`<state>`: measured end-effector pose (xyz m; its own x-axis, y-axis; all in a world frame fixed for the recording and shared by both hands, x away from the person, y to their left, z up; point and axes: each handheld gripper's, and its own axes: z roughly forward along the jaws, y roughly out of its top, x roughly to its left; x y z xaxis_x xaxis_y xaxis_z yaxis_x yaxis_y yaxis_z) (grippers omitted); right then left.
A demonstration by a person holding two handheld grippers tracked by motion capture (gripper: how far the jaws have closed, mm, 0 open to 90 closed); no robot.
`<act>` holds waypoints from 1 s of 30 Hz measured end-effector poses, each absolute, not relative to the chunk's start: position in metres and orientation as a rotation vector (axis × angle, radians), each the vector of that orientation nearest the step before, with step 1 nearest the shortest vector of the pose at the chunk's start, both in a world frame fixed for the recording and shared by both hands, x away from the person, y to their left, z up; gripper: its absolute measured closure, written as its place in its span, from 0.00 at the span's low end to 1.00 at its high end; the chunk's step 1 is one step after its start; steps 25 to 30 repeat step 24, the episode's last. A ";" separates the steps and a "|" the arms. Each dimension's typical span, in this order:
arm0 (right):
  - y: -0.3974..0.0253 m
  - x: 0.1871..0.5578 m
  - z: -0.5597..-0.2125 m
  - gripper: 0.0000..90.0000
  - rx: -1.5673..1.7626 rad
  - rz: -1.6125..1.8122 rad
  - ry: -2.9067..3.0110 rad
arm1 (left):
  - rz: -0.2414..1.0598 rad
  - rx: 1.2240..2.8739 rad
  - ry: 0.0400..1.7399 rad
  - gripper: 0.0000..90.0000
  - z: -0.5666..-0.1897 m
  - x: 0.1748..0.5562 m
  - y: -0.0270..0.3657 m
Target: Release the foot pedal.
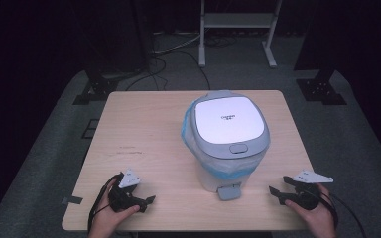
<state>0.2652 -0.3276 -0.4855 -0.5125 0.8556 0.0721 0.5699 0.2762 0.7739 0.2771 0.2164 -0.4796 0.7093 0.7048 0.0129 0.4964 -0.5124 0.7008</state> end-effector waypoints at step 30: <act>-0.320 0.266 -0.487 0.16 1.297 0.985 2.206 | 0.380 2.215 0.858 0.00 -0.484 0.278 0.219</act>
